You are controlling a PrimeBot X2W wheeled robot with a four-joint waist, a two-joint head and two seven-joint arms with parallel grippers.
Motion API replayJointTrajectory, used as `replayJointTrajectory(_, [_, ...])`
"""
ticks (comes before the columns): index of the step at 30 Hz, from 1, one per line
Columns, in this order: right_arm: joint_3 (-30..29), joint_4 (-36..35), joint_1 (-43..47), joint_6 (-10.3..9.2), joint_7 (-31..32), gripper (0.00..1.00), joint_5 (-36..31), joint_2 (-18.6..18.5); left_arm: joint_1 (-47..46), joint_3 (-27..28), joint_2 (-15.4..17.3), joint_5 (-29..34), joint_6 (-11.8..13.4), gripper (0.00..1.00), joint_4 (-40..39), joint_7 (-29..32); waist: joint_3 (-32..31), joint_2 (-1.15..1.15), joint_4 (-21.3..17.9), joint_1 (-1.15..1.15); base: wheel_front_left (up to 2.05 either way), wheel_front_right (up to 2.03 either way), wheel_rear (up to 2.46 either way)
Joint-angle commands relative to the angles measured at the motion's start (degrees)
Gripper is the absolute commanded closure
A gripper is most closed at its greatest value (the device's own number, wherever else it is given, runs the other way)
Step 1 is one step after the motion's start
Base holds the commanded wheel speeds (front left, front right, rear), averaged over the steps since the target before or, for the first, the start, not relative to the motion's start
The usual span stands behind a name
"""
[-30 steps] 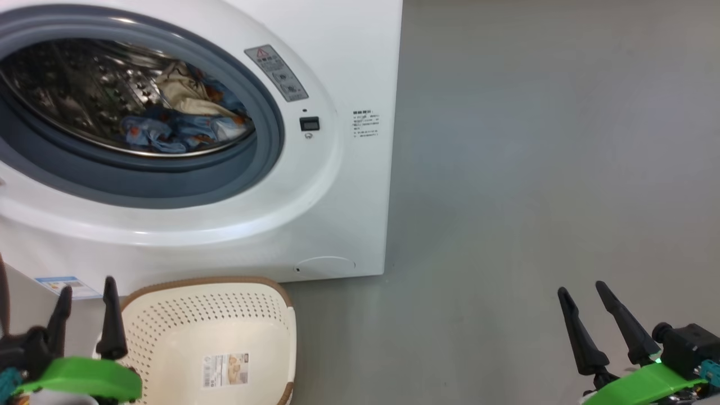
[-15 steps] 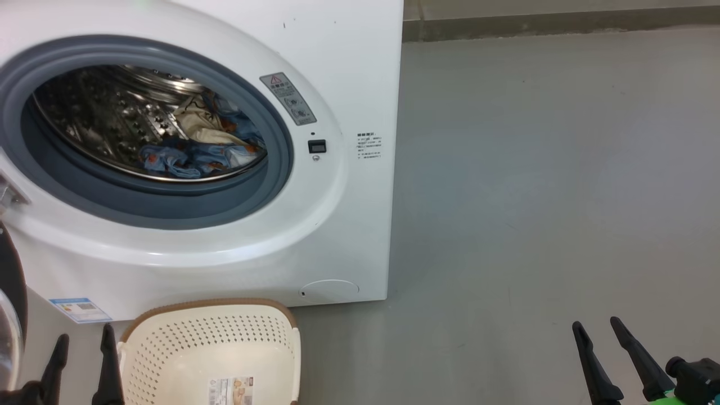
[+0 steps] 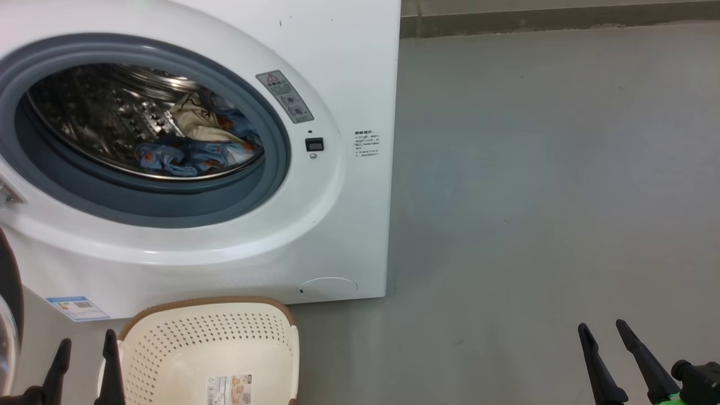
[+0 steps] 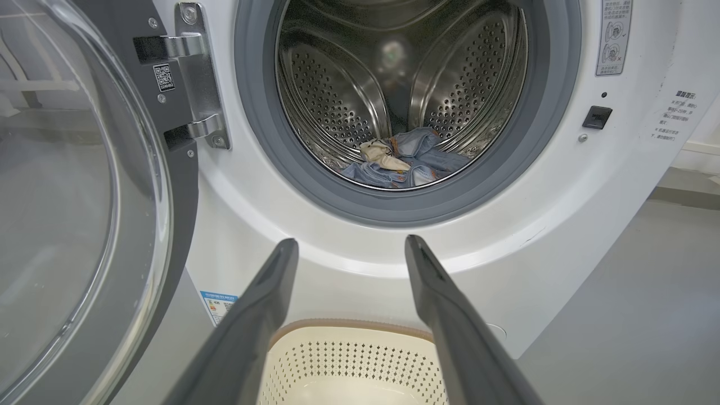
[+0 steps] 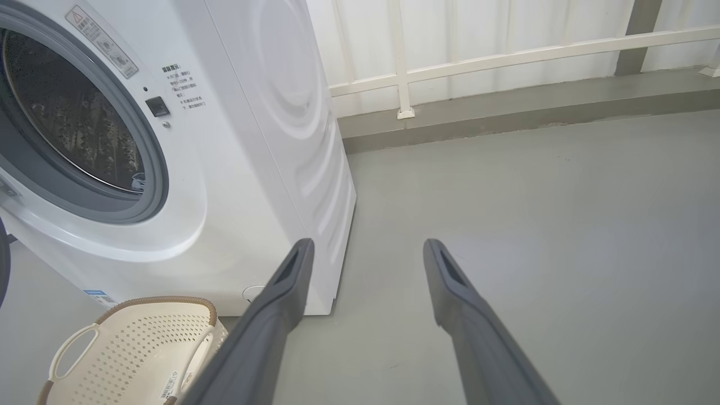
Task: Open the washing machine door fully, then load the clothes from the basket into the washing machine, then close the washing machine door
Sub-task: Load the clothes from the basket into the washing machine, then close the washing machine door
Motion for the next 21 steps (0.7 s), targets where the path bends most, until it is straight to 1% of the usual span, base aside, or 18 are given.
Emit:
replayJointTrajectory(1, [1.1,-1.5,-0.8,0.09,-0.3,0.00,0.0,-0.8,-1.3,1.7,1.6,-0.3,-0.2,0.00,-1.3,-0.3,0.0,0.00,0.0,0.00,0.00,0.00,0.00])
replayJointTrajectory(14, [1.2,-1.7,-1.0,0.09,-0.3,0.00,-0.2,-0.6,-1.6,1.8,1.4,0.2,-0.2,0.00,-1.0,-0.3,0.2,0.00,0.3,0.00,-0.03,0.03,0.00])
replayJointTrajectory(21, [1.5,-1.8,-1.1,0.09,-0.3,0.00,-0.2,-0.6,-1.5,1.6,1.5,0.5,-0.2,0.00,-1.1,-0.3,0.1,0.00,0.3,0.00,-0.82,0.82,0.00])
